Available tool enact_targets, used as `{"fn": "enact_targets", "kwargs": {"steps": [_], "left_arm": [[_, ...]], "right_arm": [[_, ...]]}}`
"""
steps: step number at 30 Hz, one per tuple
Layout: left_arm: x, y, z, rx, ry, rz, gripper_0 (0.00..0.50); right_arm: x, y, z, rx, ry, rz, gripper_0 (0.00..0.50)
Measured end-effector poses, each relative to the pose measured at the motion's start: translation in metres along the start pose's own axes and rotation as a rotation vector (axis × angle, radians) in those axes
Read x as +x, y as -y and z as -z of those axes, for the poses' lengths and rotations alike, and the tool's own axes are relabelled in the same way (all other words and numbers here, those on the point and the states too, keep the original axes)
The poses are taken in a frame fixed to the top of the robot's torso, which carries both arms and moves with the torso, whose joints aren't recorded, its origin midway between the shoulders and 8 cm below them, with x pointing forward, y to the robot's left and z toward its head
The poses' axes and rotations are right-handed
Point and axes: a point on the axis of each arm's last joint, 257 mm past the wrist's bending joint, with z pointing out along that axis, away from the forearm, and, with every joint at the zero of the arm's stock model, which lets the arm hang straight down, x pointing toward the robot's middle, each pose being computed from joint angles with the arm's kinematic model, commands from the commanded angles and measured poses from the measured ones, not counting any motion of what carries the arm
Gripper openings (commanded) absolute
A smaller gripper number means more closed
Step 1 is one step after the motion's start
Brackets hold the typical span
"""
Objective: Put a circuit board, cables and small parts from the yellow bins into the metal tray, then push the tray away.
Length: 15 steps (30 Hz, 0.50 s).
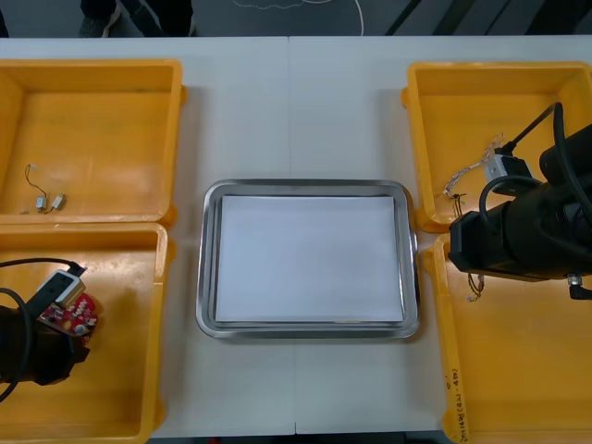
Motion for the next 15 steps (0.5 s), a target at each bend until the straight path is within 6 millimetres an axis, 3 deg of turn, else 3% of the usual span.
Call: {"fn": "enact_targets", "kwargs": {"steps": [15], "left_arm": [[0.0,0.0009,-0.0018,-0.007,-0.007,-0.01,0.445]], "right_arm": [[0.0002,-0.0001,0.0,-0.001,-0.001,0.0,0.0]]}}
